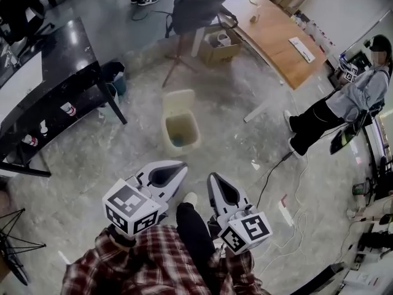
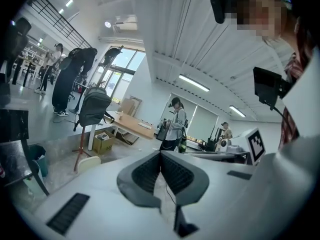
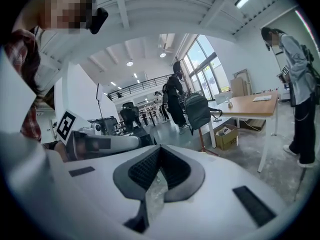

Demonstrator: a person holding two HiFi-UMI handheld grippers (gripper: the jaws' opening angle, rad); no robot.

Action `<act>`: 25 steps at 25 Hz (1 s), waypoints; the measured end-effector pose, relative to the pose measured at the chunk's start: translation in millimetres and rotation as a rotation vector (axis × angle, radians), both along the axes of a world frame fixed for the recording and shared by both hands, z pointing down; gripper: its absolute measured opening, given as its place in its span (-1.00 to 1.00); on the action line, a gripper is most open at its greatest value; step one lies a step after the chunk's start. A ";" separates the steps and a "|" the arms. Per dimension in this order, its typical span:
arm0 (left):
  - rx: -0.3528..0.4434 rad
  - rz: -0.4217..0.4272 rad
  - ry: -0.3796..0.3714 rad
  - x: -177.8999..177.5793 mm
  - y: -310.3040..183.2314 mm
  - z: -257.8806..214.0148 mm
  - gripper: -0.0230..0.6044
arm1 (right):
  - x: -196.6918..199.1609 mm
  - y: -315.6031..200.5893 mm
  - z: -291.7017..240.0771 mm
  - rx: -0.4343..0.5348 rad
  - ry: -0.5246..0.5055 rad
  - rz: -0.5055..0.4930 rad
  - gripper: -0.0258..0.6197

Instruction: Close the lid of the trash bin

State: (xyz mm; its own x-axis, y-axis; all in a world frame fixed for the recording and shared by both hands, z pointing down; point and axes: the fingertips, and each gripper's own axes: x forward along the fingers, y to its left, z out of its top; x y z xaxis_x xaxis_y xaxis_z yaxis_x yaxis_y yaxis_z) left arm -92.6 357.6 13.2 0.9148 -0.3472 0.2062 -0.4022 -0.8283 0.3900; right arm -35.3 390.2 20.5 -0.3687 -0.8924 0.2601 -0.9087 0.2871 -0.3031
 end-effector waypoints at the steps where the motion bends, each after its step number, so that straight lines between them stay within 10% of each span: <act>1: 0.003 -0.013 0.004 11.9 -6.6 -1.7 -0.89 | 12.8 -7.3 -2.1 0.003 0.002 -0.013 -0.88; 12: -0.015 -0.181 -0.003 88.1 -52.1 0.7 -0.89 | 102.6 -65.5 2.8 -0.039 0.003 -0.165 -0.88; 25: -0.032 -0.294 -0.014 46.8 -169.2 14.0 -0.89 | 60.5 -190.1 20.5 -0.065 -0.006 -0.283 -0.88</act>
